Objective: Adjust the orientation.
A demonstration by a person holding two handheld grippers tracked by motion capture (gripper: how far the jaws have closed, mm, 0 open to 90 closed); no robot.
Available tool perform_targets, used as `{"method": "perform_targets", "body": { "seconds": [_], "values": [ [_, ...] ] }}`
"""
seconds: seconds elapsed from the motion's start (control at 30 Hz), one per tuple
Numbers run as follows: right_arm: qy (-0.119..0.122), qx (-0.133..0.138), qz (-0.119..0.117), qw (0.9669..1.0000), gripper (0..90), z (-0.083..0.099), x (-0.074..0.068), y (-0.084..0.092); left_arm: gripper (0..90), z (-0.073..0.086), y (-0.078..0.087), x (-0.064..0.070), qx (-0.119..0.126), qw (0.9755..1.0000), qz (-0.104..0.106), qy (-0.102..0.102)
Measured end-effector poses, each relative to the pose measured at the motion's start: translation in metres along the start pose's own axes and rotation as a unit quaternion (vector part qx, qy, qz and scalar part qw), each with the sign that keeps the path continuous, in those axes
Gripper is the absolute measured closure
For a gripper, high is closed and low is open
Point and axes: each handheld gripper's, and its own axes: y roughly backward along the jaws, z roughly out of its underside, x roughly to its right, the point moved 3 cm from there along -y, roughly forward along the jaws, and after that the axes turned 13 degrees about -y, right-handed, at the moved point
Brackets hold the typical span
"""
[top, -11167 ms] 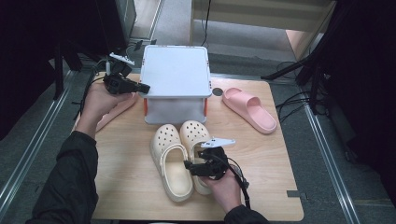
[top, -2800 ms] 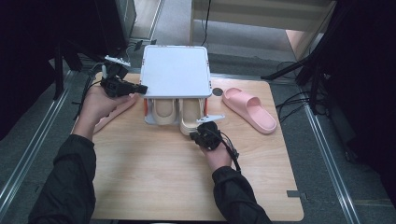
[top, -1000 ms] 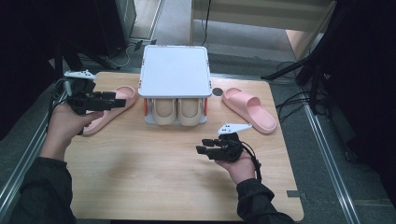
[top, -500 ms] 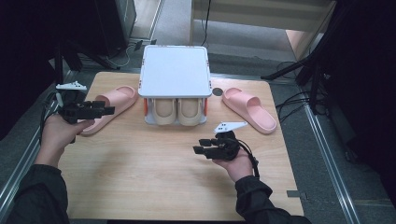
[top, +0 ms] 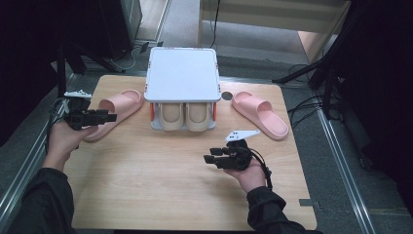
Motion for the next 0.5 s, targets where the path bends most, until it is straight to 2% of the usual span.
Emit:
{"method": "perform_targets", "body": {
  "seconds": [0.07,0.2,0.33,0.5],
  "values": [
    [-0.002,0.002,0.003,1.0000,56.0,0.002,0.001,0.003,48.1,0.001,-0.004,-0.006,-0.002,0.9999,0.001,0.011],
    [-0.007,0.008,0.011,0.9999,56.0,0.007,0.004,0.009,49.7,0.000,-0.015,-0.013,-0.005,0.9998,-0.001,0.017],
    [-0.015,0.012,0.019,0.9996,56.0,0.013,0.006,0.015,49.8,0.000,-0.029,-0.016,-0.022,0.9997,-0.007,0.007],
    [-0.024,0.017,0.029,0.9992,56.0,0.020,0.009,0.022,51.4,0.000,-0.043,-0.021,-0.032,0.9994,0.001,0.014]
  ]
}}
